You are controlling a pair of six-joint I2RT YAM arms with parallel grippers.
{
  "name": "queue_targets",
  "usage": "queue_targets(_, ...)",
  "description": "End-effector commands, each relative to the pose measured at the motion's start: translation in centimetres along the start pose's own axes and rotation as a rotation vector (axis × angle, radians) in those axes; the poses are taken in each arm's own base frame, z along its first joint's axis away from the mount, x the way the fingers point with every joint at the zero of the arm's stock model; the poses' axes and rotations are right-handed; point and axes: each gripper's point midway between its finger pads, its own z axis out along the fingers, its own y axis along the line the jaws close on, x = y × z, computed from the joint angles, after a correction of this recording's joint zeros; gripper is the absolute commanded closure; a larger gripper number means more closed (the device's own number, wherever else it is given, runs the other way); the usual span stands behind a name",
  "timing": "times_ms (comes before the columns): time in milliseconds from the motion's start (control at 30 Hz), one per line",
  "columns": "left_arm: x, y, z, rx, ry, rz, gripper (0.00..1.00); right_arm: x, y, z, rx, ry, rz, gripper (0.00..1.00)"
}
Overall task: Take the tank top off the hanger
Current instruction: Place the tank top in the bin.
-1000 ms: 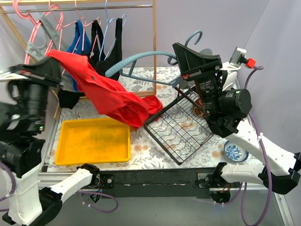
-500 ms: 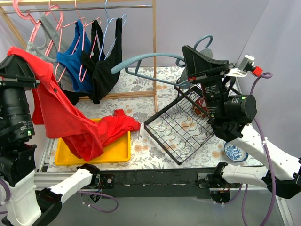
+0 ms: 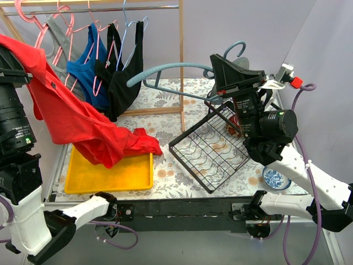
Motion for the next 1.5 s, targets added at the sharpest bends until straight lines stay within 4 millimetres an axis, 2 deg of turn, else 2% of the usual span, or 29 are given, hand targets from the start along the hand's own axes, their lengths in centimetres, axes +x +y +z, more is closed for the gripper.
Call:
queue_targets(0, -2.9, 0.8, 0.6, -0.041, -0.082, 0.051, 1.0, -3.2, 0.5, -0.1, 0.003, -0.075, -0.004, 0.99)
queue_targets(33, -3.5, 0.8, 0.7, -0.039, -0.099, 0.058, 1.0, -3.1, 0.4, -0.1, 0.005, -0.075, -0.007, 0.99)
queue_targets(67, -5.3, 1.0, 0.4, -0.038, -0.137, 0.051, 1.0, -3.3, 0.4, -0.2, 0.006, -0.078, -0.005, 0.99)
queue_targets(167, -7.7, 1.6, -0.1, -0.044, -0.189, 0.043, 1.0, -3.3, 0.5, -0.1, 0.003, -0.08, 0.006, 0.99)
queue_targets(233, -7.8, 1.6, -0.3, -0.035, -0.197, 0.03, 1.0, -3.3, 0.7, -0.1, -0.005, -0.08, 0.014, 0.99)
queue_targets(367, -5.4, 1.1, -0.4, -0.014, -0.143, 0.027, 1.0, -2.5, 0.6, 0.0, -0.008, -0.061, 0.025, 0.99)
queue_targets(400, -3.4, 0.7, -0.1, -0.006, -0.101, 0.05, 1.0, -2.4, 0.6, -0.1, -0.008, -0.059, 0.029, 0.99)
queue_targets(467, -1.6, 0.3, 0.0, 0.001, -0.06, 0.042, 1.0, -2.1, 0.5, -0.1, -0.003, -0.048, 0.027, 0.99)
queue_targets(500, 0.3, -0.1, 0.0, 0.016, -0.022, 0.056, 1.0, -2.0, 0.4, -0.2, -0.002, -0.044, 0.026, 0.99)
queue_targets(633, 3.7, -0.4, 0.1, 0.014, 0.051, 0.08, 1.0, -2.2, 0.2, -0.4, 0.008, -0.046, 0.019, 0.99)
queue_targets(800, 6.3, -0.6, 0.0, 0.015, 0.119, 0.085, 1.0, -2.1, -0.4, -0.8, 0.024, -0.046, 0.009, 0.99)
queue_targets(867, 8.1, -0.5, -0.6, 0.01, 0.16, 0.072, 1.0, -2.1, -0.4, -1.0, 0.024, -0.05, 0.011, 0.99)
queue_targets(900, 9.6, -1.1, -0.9, 0.03, 0.19, 0.024, 1.0, -1.8, -0.7, -1.1, 0.028, -0.046, 0.009, 0.99)
queue_targets(933, 12.5, -1.2, -1.7, 0.046, 0.246, 0.039, 1.0, -1.8, -0.7, -1.2, 0.029, -0.045, 0.01, 0.99)
queue_targets(1000, 16.2, -1.7, -2.5, 0.059, 0.337, 0.014, 1.0, -1.3, -1.0, -1.3, 0.034, -0.037, 0.01, 0.99)
queue_targets(1067, 20.6, -1.5, -3.6, 0.037, 0.459, 0.034, 1.0, -0.9, -1.3, -1.4, 0.039, -0.028, 0.007, 0.99)
queue_targets(1133, 22.7, -0.4, -4.6, -0.041, 0.513, 0.002, 1.0, -0.6, -1.3, -1.5, 0.038, -0.016, 0.005, 0.99)
queue_targets(1200, 24.9, 1.7, -6.9, -0.12, 0.545, -0.016, 1.0, -0.5, -1.3, -1.6, 0.039, -0.005, -0.001, 0.99)
queue_targets(1233, 25.2, 2.9, -7.6, -0.166, 0.539, -0.016, 1.0, -0.3, -1.5, -1.8, 0.041, 0.0, -0.005, 0.99)
queue_targets(1267, 25.6, 4.3, -9.2, -0.195, 0.543, -0.015, 1.0, -0.3, -1.7, -1.9, 0.05, -0.002, -0.01, 0.99)
queue_targets(1333, 25.8, 6.2, -11.1, -0.288, 0.549, -0.072, 1.0, -0.2, -2.0, -2.2, 0.06, -0.001, -0.017, 0.99)
queue_targets(1467, 24.2, 9.6, -13.9, -0.424, 0.513, -0.131, 1.0, -0.2, -2.2, -2.2, 0.066, -0.002, -0.022, 0.99)
